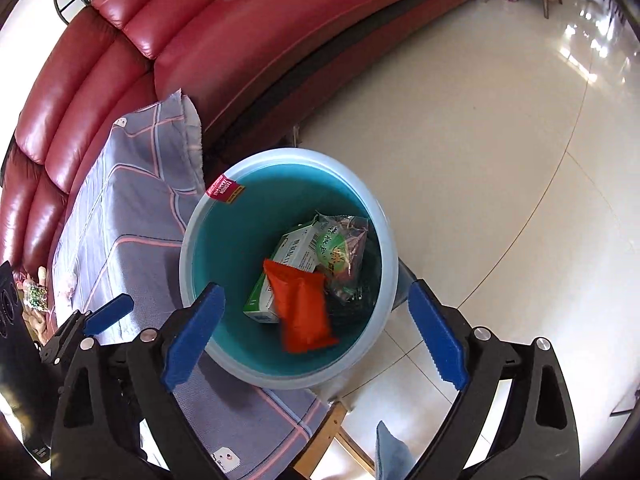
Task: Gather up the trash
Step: 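Carry both packets over the teal bin and open both tools, then bring both tools back over the table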
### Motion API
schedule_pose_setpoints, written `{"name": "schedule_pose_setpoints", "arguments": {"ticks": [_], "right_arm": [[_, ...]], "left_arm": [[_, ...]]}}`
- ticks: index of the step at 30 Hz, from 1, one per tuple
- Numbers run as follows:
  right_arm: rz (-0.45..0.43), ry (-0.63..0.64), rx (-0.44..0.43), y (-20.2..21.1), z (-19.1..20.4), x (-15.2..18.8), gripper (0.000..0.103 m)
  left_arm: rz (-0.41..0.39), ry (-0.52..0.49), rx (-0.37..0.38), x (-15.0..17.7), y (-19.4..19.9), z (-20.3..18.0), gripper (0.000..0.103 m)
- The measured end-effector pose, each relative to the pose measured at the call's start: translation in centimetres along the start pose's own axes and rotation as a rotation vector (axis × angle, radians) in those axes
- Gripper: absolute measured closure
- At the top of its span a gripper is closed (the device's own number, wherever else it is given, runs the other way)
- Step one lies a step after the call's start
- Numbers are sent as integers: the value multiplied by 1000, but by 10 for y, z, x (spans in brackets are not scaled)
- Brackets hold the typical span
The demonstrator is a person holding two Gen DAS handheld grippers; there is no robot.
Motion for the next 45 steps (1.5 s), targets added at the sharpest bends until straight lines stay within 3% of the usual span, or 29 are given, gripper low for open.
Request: {"name": "schedule_pose_setpoints", "arguments": {"ticks": [23, 45], "right_arm": [[17, 83, 11, 10, 46, 19, 14], [26, 227, -5, 24, 141, 69, 14]], "left_arm": [[-41, 76, -41, 30, 47, 30, 4], [-110, 252, -116, 113, 128, 110, 4]]}}
Point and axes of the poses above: each gripper's, at about its wrist camera, not at the fingertips, and y roughly against the way its jaws point, z to its left, x to its underside, the point moved 2 cm from there along -y, roughly the way its jaws point, and after that the axes turned 9 degrees about y, right-handed, at the moved point
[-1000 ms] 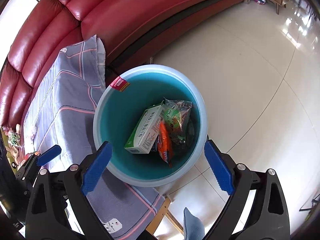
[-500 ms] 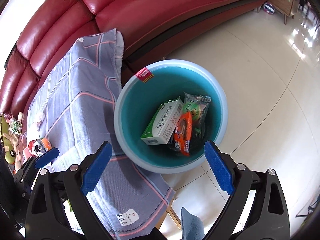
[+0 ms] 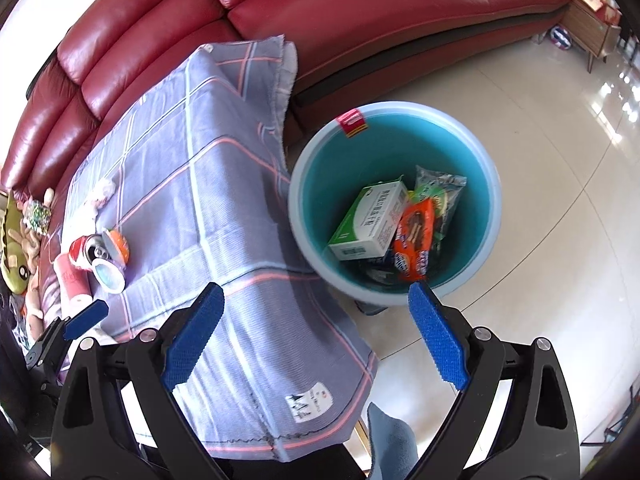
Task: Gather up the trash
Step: 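Bring both tools back over the table, then grasp the yellow-green lid with the right tool while the left tool grasps the white pill bottle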
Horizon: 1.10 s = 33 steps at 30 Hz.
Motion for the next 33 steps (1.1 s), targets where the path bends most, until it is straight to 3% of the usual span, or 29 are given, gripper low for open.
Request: {"name": "schedule_pose_setpoints", "arguments": {"ticks": [6, 20, 26, 33], "right_arm": [[18, 78, -26, -6, 41, 15, 14], [105, 289, -77, -35, 132, 50, 14], [141, 383, -75, -46, 169, 66, 14], [156, 539, -32, -57, 216, 89, 15]], "left_arm": [[-30, 91, -57, 19, 24, 45, 4], [-61, 451, -169, 51, 40, 163, 4], [-32, 492, -190, 55, 27, 186, 4], [-43, 508, -160, 72, 38, 211, 4]]}}
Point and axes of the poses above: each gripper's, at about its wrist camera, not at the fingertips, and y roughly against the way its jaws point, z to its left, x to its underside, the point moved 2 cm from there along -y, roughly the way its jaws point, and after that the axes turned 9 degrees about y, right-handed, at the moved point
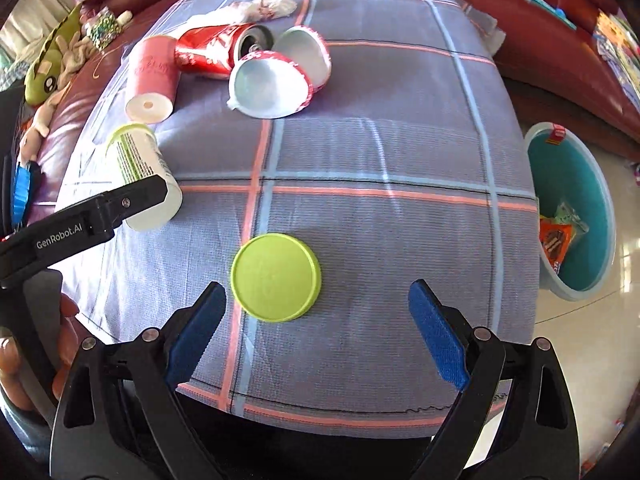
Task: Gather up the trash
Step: 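Grasp the yellow-green lid with the right tool while the left tool grasps the white pill bottle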
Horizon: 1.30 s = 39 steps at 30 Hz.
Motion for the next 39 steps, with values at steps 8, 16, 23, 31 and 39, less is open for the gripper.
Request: {"name": "schedule_pose_setpoints", "arguments": {"ticks": [8, 16, 23, 31, 39], "right_arm": [[48, 100, 72, -20, 30, -4, 51], [9, 80, 42, -15, 22, -10, 52], [1, 24, 5, -13, 5, -17, 52], [-27, -19, -59, -12, -10, -26, 52], [-52, -52, -100, -11, -23, -32, 52]], "left_arm": [[-40, 29, 4, -3, 16, 34, 4], [-44, 93, 24, -15, 17, 39, 4], [-45, 160, 7, -35, 6, 32, 4], [-80, 31, -64, -27, 4, 21, 37], [-52, -63, -156, -13, -3, 13, 34]]}}
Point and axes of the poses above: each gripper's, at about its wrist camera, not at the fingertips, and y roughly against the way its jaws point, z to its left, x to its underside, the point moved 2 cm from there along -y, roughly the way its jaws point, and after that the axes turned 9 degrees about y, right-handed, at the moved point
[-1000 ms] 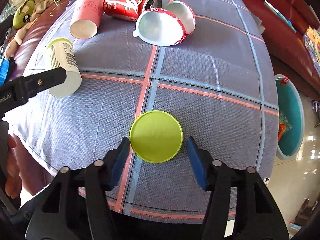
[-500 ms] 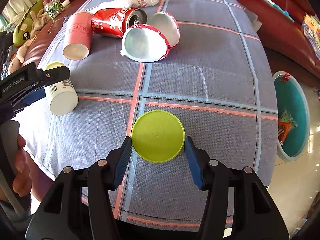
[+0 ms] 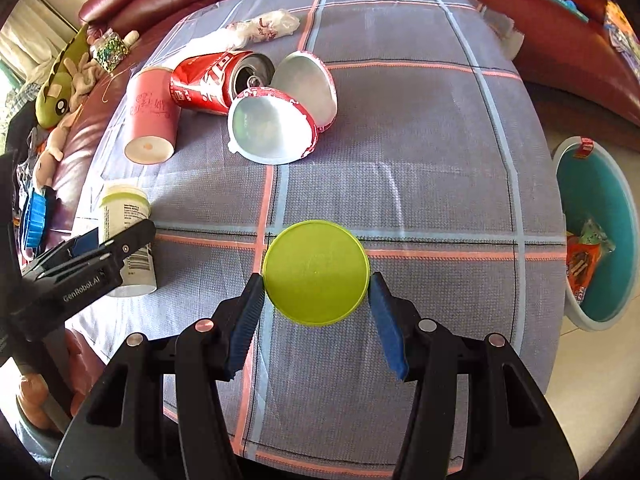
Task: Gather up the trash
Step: 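Grasp the yellow-green lid with the right tool while the left tool grasps the white pill bottle, then carry lid and pill bottle over the bin and open both tools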
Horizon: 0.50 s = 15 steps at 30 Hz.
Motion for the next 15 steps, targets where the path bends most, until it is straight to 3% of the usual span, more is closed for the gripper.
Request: {"name": "schedule_pose_setpoints", "arguments": {"ticks": [5, 8, 15], "right_arm": [[-8, -12, -13, 1, -6, 2, 52], [-15, -23, -27, 2, -9, 2, 52], [-43, -52, -64, 11, -18, 3, 52]], "left_arm": [[24, -16, -11, 12, -2, 0, 34], [8, -41, 4, 16, 3, -4, 46], [-14, -91, 51, 18, 15, -20, 48]]}}
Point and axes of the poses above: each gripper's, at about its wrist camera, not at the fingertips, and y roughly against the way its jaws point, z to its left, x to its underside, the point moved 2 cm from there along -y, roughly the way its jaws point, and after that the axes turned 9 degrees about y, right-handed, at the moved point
